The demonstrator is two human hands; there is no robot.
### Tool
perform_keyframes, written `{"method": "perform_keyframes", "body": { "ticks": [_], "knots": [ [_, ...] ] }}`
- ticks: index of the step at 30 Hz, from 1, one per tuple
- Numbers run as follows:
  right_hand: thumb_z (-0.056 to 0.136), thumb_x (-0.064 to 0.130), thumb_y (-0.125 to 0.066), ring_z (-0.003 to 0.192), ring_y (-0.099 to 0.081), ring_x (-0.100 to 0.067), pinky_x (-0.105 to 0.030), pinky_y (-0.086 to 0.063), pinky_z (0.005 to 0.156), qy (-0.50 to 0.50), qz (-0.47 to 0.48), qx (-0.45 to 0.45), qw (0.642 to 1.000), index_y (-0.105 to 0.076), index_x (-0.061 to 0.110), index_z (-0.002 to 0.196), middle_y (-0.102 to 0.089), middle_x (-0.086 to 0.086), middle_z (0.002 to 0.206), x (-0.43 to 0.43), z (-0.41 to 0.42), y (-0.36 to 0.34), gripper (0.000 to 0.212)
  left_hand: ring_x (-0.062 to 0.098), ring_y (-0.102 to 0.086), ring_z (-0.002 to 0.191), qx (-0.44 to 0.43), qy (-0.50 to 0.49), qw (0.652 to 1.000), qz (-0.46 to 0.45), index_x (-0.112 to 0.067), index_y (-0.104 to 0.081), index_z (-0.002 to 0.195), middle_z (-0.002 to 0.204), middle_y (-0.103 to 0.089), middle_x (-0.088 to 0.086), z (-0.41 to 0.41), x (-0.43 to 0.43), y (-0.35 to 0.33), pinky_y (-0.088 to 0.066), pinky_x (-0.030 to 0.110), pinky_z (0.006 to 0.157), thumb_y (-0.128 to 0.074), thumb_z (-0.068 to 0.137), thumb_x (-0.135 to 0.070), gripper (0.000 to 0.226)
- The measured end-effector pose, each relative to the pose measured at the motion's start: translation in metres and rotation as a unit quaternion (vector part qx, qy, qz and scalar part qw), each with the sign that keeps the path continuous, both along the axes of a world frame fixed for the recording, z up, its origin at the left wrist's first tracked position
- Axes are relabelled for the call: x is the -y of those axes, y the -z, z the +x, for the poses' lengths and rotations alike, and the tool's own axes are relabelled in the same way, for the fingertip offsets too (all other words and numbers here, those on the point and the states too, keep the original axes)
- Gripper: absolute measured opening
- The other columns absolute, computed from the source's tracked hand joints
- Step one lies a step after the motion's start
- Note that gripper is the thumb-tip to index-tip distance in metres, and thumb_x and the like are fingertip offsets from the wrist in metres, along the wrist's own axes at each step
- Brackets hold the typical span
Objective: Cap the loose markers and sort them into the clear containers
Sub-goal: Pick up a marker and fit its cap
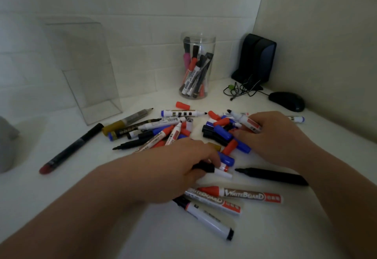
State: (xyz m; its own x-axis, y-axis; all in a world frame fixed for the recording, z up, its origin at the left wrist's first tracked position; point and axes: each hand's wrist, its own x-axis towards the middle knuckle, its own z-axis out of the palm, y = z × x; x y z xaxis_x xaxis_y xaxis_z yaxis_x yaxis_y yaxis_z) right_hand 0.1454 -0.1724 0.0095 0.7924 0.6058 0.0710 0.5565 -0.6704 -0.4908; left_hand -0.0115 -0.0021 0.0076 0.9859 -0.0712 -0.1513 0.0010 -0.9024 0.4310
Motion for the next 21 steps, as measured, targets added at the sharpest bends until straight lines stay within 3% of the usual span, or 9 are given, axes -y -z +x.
{"method": "perform_keyframes", "body": {
  "ticks": [5,8,12,17,21],
  "knots": [
    [0.091,0.035,-0.069,0.062,-0.052,-0.016,-0.027,-0.037,0.057,0.016,-0.014,0.004,1.000,-0.067,0.021,0.079,-0.062,-0.005,0.072,0.008,0.007,-0.008,0.018,-0.012,-0.041,0.117,0.012,0.032,0.999,0.027,-0.055,-0.052,0.129,0.126,-0.047,-0.032,0.002,-0.011,0.004,-0.036,0.016,0.103,-0.053,0.102,-0.028,0.038],
    [0.087,0.033,-0.073,0.067,-0.058,-0.013,-0.024,-0.038,0.055,0.020,-0.071,-0.007,0.997,-0.070,0.022,0.085,-0.066,-0.001,0.077,0.014,0.010,-0.013,0.011,-0.013,-0.044,0.113,0.025,0.034,0.998,0.043,-0.058,-0.052,0.130,0.125,-0.047,-0.032,0.006,-0.013,0.004,-0.038,0.012,0.096,-0.057,0.100,-0.029,0.042],
    [0.084,0.040,-0.076,0.073,-0.062,-0.011,-0.021,-0.047,0.059,0.006,-0.128,-0.022,0.991,-0.069,0.025,0.086,-0.067,0.003,0.081,0.012,0.010,-0.009,0.017,-0.017,-0.046,0.106,0.055,0.001,0.998,0.029,-0.058,-0.051,0.127,0.117,-0.049,-0.034,0.004,-0.014,0.003,-0.041,0.002,0.080,-0.066,0.093,-0.033,0.045],
    [0.084,0.042,-0.074,0.071,-0.063,-0.010,-0.021,-0.046,0.059,0.009,-0.142,-0.016,0.990,-0.067,0.027,0.090,-0.067,0.005,0.079,0.005,0.008,0.001,0.018,-0.015,-0.051,0.093,0.157,-0.079,0.984,-0.033,-0.057,-0.057,0.103,0.096,-0.057,-0.030,0.000,-0.011,-0.002,-0.043,0.010,0.068,-0.065,0.087,-0.045,0.022],
    [0.085,0.037,-0.074,0.072,-0.062,-0.011,-0.024,-0.048,0.060,0.018,-0.126,0.011,0.992,-0.068,0.023,0.092,-0.065,0.003,0.080,0.007,0.008,-0.005,0.017,-0.007,-0.058,0.087,0.236,-0.169,0.954,-0.078,-0.045,-0.068,0.099,0.088,-0.065,-0.023,0.003,-0.010,0.000,-0.045,0.013,0.072,-0.060,0.088,-0.041,0.014]
  ]
}}
